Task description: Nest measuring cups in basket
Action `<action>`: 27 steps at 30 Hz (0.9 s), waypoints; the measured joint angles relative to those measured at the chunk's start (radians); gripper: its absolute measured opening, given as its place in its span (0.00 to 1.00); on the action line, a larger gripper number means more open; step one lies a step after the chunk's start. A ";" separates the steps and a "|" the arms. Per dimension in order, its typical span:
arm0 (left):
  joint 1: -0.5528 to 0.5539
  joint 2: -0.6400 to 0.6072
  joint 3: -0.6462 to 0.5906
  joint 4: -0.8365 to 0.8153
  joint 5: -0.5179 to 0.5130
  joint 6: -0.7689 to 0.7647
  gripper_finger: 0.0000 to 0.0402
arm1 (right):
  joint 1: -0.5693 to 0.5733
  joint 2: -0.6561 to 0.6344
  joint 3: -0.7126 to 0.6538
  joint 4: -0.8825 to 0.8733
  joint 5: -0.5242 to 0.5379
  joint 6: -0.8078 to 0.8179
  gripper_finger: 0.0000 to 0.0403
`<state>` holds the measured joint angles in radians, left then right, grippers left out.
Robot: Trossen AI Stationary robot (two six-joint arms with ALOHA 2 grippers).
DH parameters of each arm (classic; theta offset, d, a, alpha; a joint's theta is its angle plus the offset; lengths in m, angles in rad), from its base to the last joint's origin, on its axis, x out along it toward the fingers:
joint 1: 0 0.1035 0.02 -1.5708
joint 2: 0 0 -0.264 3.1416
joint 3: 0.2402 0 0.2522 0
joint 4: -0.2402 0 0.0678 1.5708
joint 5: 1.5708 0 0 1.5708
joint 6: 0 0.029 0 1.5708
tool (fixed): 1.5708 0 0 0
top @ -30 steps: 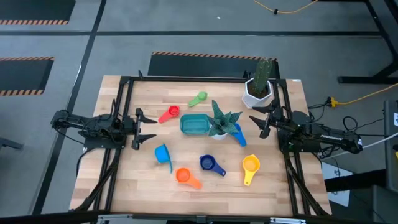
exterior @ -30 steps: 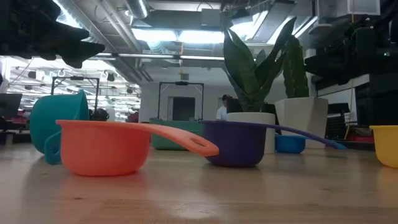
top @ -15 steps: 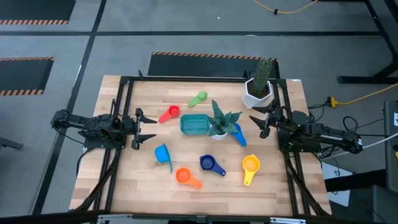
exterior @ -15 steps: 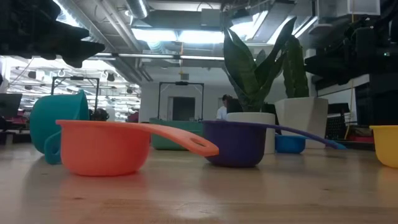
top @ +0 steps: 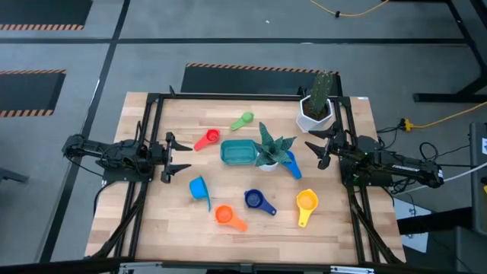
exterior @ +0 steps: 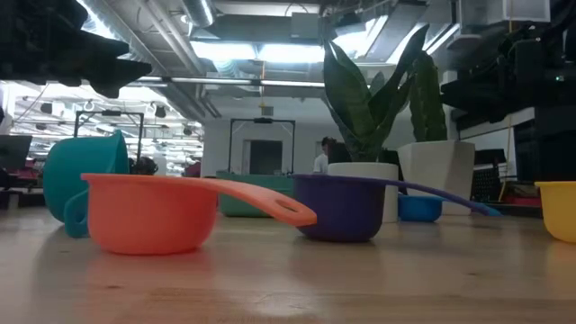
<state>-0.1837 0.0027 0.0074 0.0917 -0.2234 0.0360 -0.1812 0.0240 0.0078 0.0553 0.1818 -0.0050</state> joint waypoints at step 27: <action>0.000 0.019 0.033 0.432 -0.161 -0.024 0.68 | 0.000 0.000 0.000 0.000 0.000 -0.001 0.58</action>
<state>-0.1837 0.0213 0.0406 0.5239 -0.3843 0.0124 -0.1813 0.0239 0.0078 0.0555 0.1818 -0.0056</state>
